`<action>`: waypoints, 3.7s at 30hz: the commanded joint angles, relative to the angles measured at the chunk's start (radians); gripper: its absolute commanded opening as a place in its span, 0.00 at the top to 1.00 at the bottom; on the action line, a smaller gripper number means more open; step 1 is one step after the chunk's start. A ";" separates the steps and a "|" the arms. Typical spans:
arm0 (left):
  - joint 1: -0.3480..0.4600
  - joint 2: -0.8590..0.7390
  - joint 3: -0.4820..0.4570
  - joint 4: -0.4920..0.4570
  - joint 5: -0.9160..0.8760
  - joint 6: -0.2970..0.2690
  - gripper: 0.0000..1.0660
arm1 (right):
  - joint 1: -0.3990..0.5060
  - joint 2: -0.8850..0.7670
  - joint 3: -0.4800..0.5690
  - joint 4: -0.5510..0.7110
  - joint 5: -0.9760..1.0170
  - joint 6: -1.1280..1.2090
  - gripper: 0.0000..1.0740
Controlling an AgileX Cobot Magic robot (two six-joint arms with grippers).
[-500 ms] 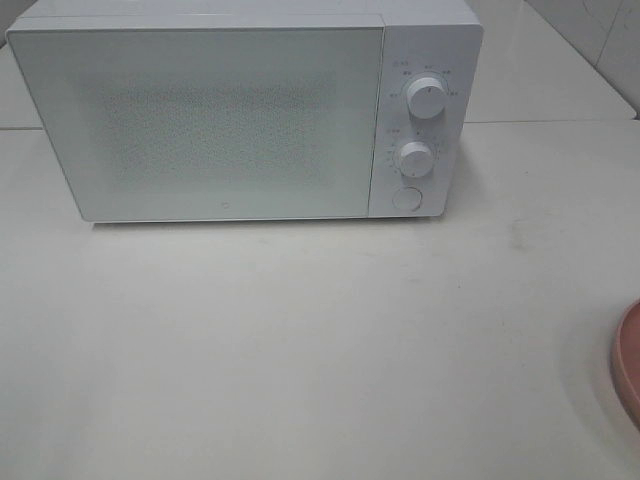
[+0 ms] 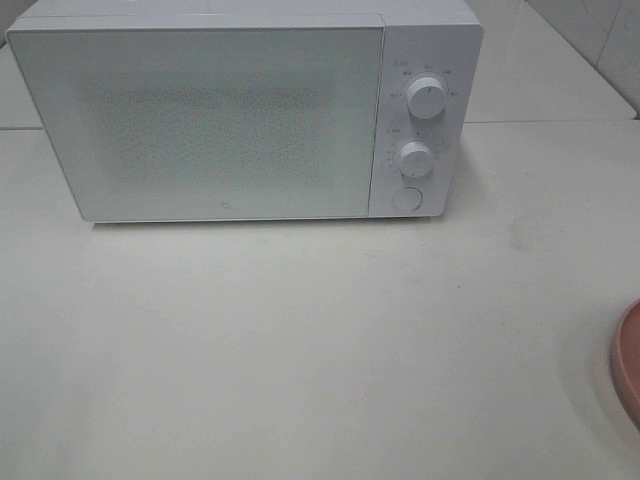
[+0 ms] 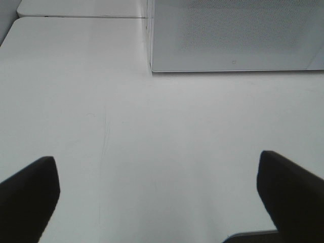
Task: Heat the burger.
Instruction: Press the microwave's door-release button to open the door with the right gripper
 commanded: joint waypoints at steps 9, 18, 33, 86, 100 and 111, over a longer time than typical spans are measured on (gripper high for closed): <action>0.000 -0.023 0.004 -0.007 -0.010 -0.004 0.08 | -0.005 0.092 -0.005 0.000 -0.010 -0.004 0.37; 0.000 -0.023 0.004 -0.007 -0.010 -0.004 0.08 | -0.005 0.225 -0.005 0.000 -0.012 -0.004 0.37; 0.000 -0.023 0.004 -0.007 -0.010 -0.004 0.08 | -0.005 0.496 -0.023 0.006 -0.249 -0.006 0.37; 0.000 -0.023 0.004 -0.007 -0.010 -0.004 0.08 | 0.146 1.430 -0.020 0.122 -1.434 -0.106 0.37; 0.000 -0.023 0.004 -0.007 -0.010 -0.004 0.08 | 0.402 1.661 -0.020 0.615 -1.818 -0.459 0.37; 0.000 -0.023 0.004 -0.007 -0.010 -0.004 0.08 | 0.563 1.785 -0.020 0.845 -2.072 -0.464 0.37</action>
